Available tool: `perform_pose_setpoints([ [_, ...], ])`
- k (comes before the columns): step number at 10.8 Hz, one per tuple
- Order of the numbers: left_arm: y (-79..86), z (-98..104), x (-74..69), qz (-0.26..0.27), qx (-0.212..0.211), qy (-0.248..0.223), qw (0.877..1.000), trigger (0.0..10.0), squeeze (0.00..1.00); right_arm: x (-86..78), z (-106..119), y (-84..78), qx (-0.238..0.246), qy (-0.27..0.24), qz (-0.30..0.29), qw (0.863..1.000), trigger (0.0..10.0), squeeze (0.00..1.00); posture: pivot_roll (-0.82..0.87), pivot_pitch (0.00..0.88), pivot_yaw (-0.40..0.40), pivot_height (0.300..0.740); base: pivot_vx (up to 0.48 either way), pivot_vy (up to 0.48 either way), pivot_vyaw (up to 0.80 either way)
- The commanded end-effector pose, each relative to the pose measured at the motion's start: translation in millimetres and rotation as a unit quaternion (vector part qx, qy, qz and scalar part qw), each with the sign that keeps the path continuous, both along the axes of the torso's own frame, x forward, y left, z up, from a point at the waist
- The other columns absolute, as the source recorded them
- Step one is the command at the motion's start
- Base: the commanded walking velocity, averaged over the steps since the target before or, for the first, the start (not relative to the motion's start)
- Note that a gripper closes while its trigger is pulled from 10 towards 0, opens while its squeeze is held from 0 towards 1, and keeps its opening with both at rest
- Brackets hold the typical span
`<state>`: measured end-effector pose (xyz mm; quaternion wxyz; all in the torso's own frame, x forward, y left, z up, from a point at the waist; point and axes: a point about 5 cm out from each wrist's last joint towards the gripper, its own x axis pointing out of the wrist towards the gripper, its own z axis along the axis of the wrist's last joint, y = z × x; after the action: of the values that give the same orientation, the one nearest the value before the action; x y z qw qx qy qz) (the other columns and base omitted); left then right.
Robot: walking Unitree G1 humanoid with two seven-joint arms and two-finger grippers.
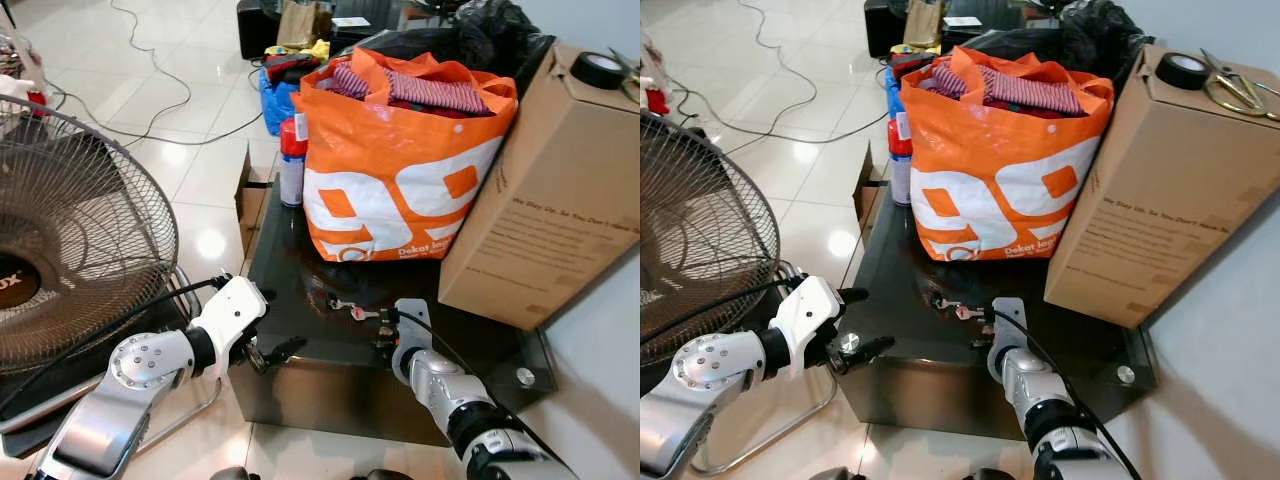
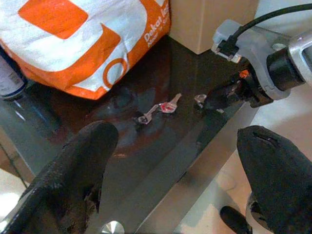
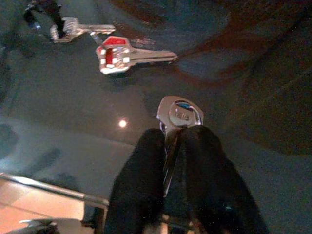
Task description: Hang keys on a hook
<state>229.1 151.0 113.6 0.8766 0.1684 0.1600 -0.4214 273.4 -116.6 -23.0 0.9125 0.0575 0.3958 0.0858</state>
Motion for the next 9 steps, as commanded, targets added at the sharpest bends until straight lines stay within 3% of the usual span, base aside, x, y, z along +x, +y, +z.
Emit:
perform_pose_setpoints([
  [1, -2.4, -3.4, -1.8, -0.004, 0.004, 0.003, 1.000, 10.0, 0.00, -1.9, 0.4, 0.2, 0.005, 0.006, 0.009, 1.000, 10.0, 1.00, -0.05, 0.000, -0.065, 0.740, 0.000, 0.000, 0.00],
  [6, -3.7, -3.8, -6.1, 0.001, 0.000, 0.005, 1.000, 10.0, 0.00, -6.0, -1.6, -6.7, -0.036, 0.034, 0.001, 0.999, 10.0, 1.00, -0.04, 0.000, -0.079, 0.740, 0.000, 0.000, 0.00],
  [7, -4.3, -3.8, -6.0, 0.002, 0.000, 0.005, 1.000, 10.0, 0.00, -8.1, -3.2, -8.3, -0.047, 0.044, 0.003, 0.998, 10.0, 0.00, -0.04, 0.000, -0.079, 0.740, 0.000, 0.000, 0.00],
  [8, -4.7, -3.6, -6.0, 0.002, -0.001, 0.004, 1.000, 10.0, 0.00, -10.6, -5.2, -8.5, -0.049, 0.051, 0.007, 0.997, 10.0, 0.00, -0.04, 0.000, -0.079, 0.740, 0.000, 0.000, 0.00],
  [9, -4.9, -3.5, -6.6, 0.002, -0.001, 0.004, 1.000, 10.0, 0.00, -14.5, -8.1, -7.9, -0.052, 0.061, 0.008, 0.997, 1.3, 0.00, -0.04, 0.000, -0.079, 0.740, 0.000, 0.000, 0.00],
])
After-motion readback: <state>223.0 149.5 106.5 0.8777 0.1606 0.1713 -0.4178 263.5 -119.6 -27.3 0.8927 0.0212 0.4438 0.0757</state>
